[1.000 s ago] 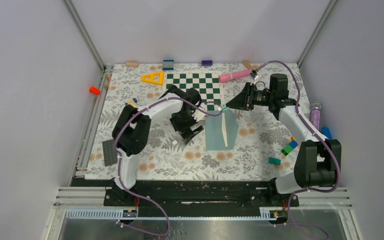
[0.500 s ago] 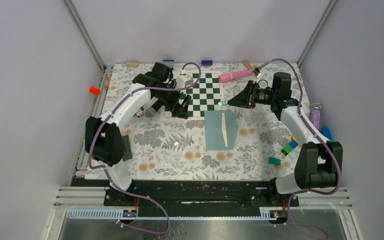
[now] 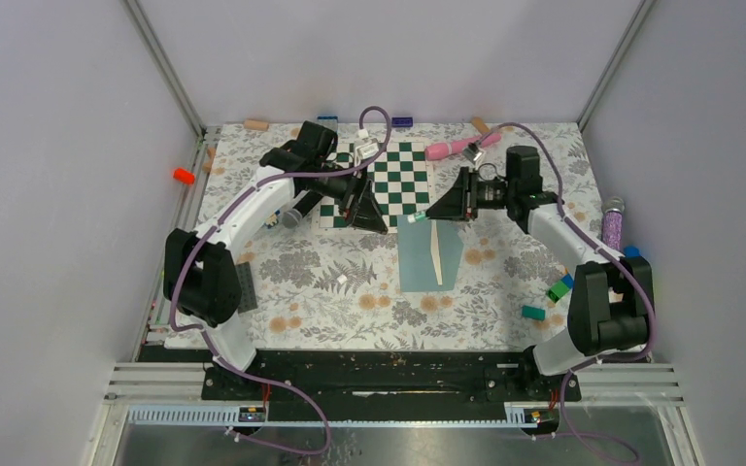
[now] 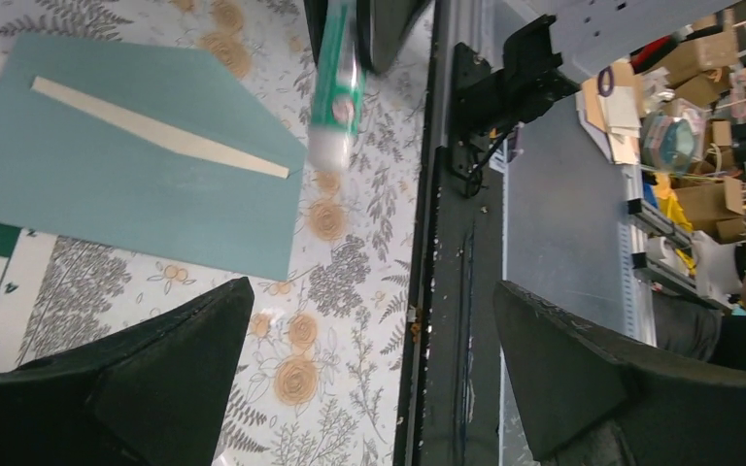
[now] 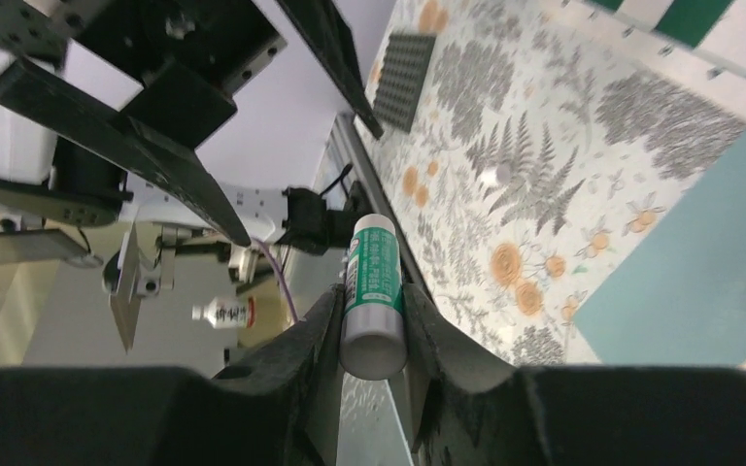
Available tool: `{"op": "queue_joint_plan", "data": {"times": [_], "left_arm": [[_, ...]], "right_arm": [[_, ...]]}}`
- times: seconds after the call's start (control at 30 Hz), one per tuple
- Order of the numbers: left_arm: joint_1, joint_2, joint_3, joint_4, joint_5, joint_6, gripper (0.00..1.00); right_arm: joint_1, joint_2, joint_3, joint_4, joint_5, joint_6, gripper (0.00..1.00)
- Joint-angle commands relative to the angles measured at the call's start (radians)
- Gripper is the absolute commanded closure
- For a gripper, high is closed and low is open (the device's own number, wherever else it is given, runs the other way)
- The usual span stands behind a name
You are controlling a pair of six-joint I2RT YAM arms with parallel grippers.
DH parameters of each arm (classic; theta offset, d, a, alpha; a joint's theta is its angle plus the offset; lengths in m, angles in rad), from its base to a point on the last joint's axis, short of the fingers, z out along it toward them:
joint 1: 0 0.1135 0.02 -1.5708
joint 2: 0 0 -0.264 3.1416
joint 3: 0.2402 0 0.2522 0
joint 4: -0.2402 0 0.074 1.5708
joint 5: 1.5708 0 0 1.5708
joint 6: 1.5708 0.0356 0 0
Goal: Place the letter into the envelope and seal it
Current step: Unscrew the solid glue.
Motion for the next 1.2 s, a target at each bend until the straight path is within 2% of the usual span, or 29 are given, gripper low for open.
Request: {"op": "queue_joint_plan", "data": {"times": [0.0, 0.33, 0.57, 0.83, 0.97, 1.17], "left_arm": [[-0.006, -0.031, -0.036, 0.124, 0.136, -0.068, 0.01], [-0.085, -0.023, -0.059, 0.146, 0.124, -0.074, 0.04], [-0.119, -0.008, -0.057, 0.146, 0.107, -0.079, 0.23], [-0.15, 0.01, -0.06, 0.147, 0.026, -0.072, 0.3], [-0.164, 0.018, -0.054, 0.146, -0.036, -0.073, 0.45], [-0.175, 0.016, -0.051, 0.146, -0.074, -0.073, 0.61]], "right_arm": [[0.086, 0.012, 0.048, -0.09, -0.07, -0.098, 0.94], [0.152, 0.034, 0.05, -0.09, -0.098, -0.112, 0.93], [0.162, 0.049, 0.054, -0.09, -0.105, -0.11, 0.92], [0.174, 0.046, 0.05, -0.06, -0.127, -0.084, 0.91], [0.178, 0.044, 0.033, 0.024, -0.141, -0.03, 0.91], [0.183, 0.044, 0.031, 0.027, -0.145, -0.027, 0.91]]}}
